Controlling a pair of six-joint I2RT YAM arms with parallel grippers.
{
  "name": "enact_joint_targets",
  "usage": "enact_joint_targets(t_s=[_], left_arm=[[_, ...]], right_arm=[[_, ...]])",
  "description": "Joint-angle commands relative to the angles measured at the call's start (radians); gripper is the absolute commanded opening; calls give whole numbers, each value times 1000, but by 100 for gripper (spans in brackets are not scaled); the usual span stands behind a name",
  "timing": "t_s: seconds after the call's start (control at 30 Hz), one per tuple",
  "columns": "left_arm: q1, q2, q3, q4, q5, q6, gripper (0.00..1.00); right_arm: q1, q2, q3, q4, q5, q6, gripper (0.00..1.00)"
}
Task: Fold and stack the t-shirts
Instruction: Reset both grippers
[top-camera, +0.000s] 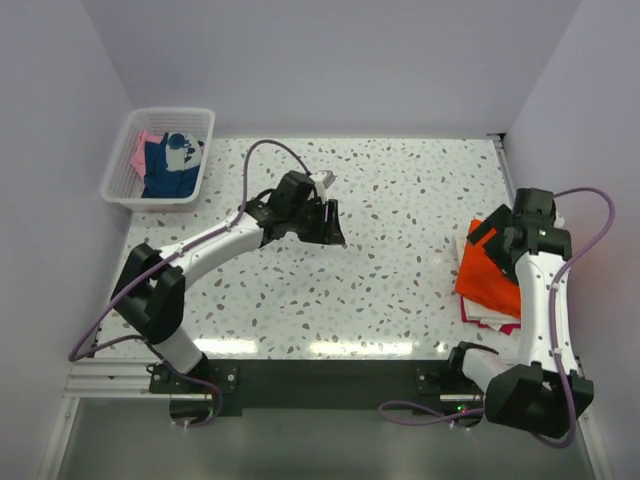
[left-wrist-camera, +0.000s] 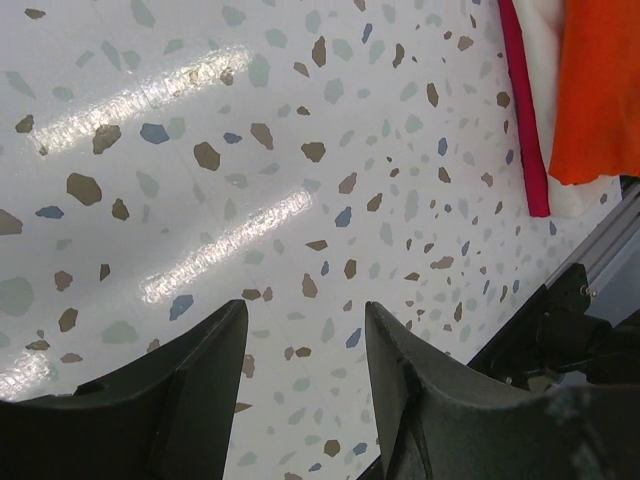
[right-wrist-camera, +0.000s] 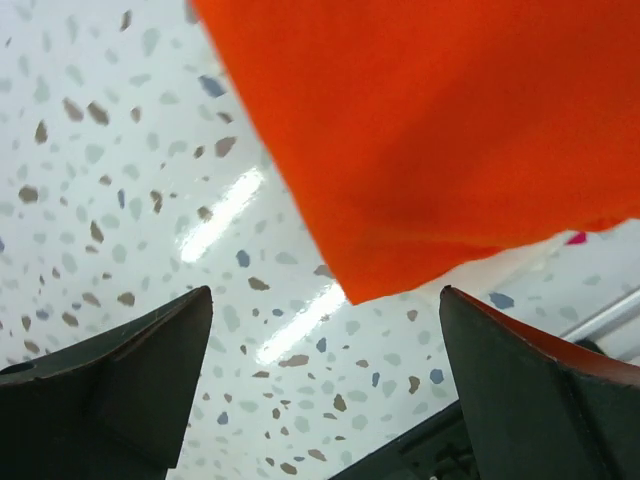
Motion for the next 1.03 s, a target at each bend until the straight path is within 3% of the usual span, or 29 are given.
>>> enact_joint_targets(t_s=[0.0,0.17,0.33,0.57,0.7,1.0], left_arm=[[30,-78,-25,30,-30,35,56],[80,-195,-98,4,-91,79,56],[191,-383,-232,-19,-171,127,58],[217,-545,-303,-92,-354,182,63],[217,-592,-346,-83,-404,185,63],[217,-611,-395,-51,-374,188,64]], right_arm=[[162,19,-2,166,-46,-35,99],[503,53,-25,333,36,16,98],[721,76,-83,511,50,25,99],[1008,307,29,550,125,-1,99],[1042,367,28,604,91,-9,99],[1044,322,-5,630,87,-32,99]])
